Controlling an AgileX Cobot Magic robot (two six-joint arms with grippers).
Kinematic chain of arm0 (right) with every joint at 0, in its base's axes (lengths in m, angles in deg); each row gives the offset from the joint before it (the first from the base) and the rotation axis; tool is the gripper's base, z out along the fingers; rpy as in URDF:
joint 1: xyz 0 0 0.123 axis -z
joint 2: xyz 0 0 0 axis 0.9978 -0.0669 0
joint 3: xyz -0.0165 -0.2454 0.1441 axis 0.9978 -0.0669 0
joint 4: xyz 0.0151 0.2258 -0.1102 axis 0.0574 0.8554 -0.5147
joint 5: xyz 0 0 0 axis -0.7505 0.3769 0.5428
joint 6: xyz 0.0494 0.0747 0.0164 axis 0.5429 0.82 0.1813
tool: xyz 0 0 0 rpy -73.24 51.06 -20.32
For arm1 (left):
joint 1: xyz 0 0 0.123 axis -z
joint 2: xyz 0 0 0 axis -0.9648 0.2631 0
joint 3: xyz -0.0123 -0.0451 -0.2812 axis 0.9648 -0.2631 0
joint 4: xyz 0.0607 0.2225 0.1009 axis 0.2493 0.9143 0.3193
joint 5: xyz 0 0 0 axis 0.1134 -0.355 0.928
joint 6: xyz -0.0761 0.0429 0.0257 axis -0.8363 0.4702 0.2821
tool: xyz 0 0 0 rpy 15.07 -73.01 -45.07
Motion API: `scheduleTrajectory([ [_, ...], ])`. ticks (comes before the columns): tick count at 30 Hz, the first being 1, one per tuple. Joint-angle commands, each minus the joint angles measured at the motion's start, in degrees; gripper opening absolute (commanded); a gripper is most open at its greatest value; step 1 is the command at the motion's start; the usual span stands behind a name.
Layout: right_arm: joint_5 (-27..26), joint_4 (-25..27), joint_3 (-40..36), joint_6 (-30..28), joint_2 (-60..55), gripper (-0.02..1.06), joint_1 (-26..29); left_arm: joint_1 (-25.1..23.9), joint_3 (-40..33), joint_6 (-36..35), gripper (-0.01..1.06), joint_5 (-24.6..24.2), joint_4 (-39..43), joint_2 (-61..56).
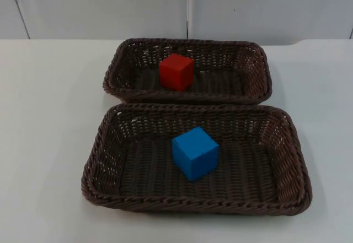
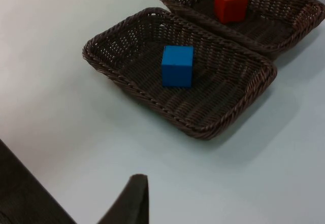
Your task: Pick up one cube with the left hand and place it into the upper basket. Pick up one cube with the right hand and place it into the lower basket.
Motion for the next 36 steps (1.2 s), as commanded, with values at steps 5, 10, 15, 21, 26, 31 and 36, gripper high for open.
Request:
scheduleTrajectory([
  [5, -0.2, 0.0, -0.1, -0.2, 0.2, 1.05, 0.0, -4.5, -0.2, -0.2, 1.05, 0.5, 0.3, -0.2],
  [10, -0.2, 0.0, -0.1, -0.2, 0.2, 1.05, 0.0, -8.0, -0.2, -0.2, 1.05, 0.5, 0.3, -0.2],
  [15, -0.2, 0.0, -0.1, -0.2, 0.2, 1.05, 0.0, -10.2, -0.2, -0.2, 1.05, 0.5, 0.3, -0.2],
  [21, -0.2, 0.0, -0.1, -0.2, 0.2, 1.05, 0.0, -10.4, -0.2, -0.2, 1.05, 0.5, 0.3, -0.2],
  [26, -0.2, 0.0, -0.1, -0.2, 0.2, 1.05, 1.0, -10.4, -0.2, -0.2, 1.05, 0.5, 0.3, -0.2],
  [31, -0.2, 0.0, -0.1, -0.2, 0.2, 1.05, 3.5, -10.4, -0.2, -0.2, 1.05, 0.5, 0.3, -0.2],
  [36, -0.2, 0.0, -0.1, -0.2, 0.2, 1.05, 7.1, -10.4, -0.2, -0.2, 1.05, 0.5, 0.3, -0.2],
])
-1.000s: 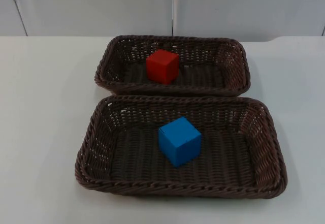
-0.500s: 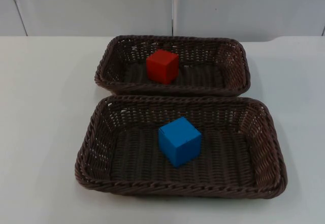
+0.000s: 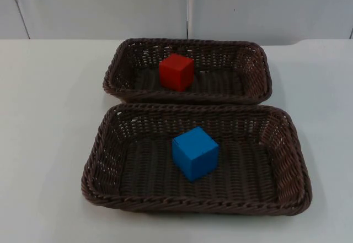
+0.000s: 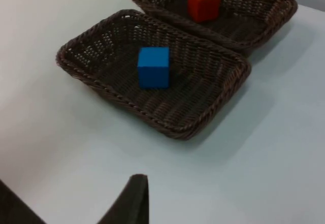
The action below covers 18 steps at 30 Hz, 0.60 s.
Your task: Pick up one cube with the left hand and place it into the upper basket. Pick up one cube with the right hand and place it into the lower basket.
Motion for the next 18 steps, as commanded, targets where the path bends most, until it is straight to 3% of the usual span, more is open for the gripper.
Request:
scheduleTrajectory([
  [1, -0.2, 0.0, -0.1, -0.2, 0.2, 1.05, 1.7, -0.2, -0.2, -0.2, 1.05, 0.5, 0.3, -0.2],
  [18, -0.2, 0.0, -0.1, -0.2, 0.2, 1.05, 13.9, -0.2, -0.2, -0.2, 1.05, 0.5, 0.3, -0.2],
])
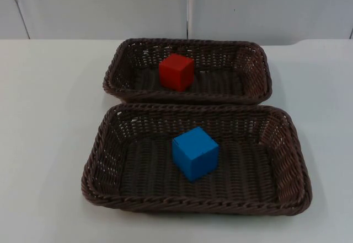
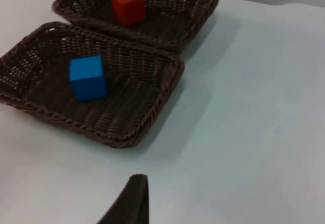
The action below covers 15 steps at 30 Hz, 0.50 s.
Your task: Pick up one cube with the left hand and place it into the upper basket. Pick up one cube with the right hand and place it into the lower basket.
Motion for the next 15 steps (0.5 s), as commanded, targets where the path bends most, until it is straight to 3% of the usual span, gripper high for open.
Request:
scheduleTrajectory([
  [1, -0.2, 0.0, -0.1, -0.2, 0.2, 1.05, 2.2, -0.2, -0.2, -0.2, 1.05, 0.5, 0.3, -0.2],
  [15, -0.2, 0.0, -0.1, -0.2, 0.2, 1.05, 13.7, -0.2, -0.2, -0.2, 1.05, 0.5, 0.3, -0.2],
])
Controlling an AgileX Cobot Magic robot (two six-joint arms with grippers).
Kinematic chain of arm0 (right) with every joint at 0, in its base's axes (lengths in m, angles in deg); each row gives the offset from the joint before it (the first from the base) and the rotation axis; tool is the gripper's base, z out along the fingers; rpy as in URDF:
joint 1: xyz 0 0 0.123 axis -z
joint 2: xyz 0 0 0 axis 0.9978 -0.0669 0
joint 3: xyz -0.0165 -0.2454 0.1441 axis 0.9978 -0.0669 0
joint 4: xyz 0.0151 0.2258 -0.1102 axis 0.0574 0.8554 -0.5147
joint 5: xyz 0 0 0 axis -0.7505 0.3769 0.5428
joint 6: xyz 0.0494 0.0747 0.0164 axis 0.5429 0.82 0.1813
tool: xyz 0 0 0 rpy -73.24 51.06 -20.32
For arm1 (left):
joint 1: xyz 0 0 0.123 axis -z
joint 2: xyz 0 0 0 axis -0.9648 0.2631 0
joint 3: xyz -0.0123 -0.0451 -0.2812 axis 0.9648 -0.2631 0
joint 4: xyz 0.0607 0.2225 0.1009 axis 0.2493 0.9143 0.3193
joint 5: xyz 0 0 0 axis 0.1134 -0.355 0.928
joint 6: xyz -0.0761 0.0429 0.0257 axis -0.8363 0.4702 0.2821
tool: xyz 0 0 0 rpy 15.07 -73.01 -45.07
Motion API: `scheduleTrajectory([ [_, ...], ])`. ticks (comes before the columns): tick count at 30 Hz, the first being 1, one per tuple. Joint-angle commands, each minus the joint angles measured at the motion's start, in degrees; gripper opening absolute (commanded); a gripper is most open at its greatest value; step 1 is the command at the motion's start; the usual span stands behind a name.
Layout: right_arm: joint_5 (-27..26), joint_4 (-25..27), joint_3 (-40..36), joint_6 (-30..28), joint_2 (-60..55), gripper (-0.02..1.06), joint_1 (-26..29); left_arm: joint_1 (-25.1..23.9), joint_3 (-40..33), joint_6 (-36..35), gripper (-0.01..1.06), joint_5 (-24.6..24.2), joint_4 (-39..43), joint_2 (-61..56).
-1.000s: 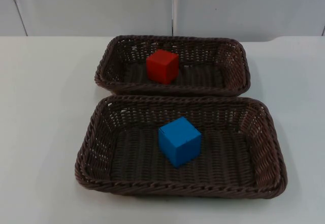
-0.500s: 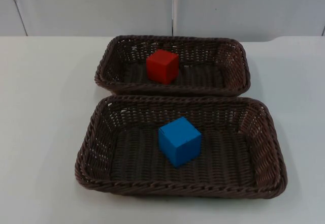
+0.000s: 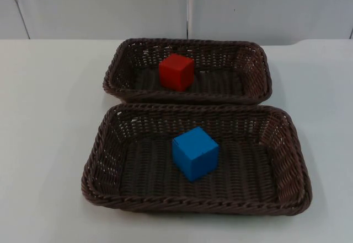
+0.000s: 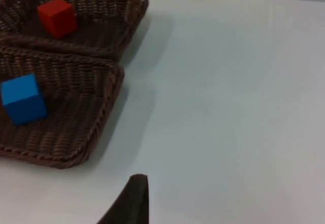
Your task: Pick up one cube with the left hand and place it into the upper basket. Pick up one cube with the right hand and place it into the lower basket.
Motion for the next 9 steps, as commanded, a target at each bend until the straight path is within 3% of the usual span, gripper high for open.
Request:
scheduleTrajectory([
  [1, -0.2, 0.0, -0.1, -0.2, 0.2, 1.05, 2.0, -0.2, -0.2, -0.2, 1.05, 0.5, 0.3, -0.2],
  [9, -0.2, 0.0, -0.1, -0.2, 0.2, 1.05, 6.7, -0.2, -0.2, -0.2, 1.05, 0.5, 0.3, -0.2],
])
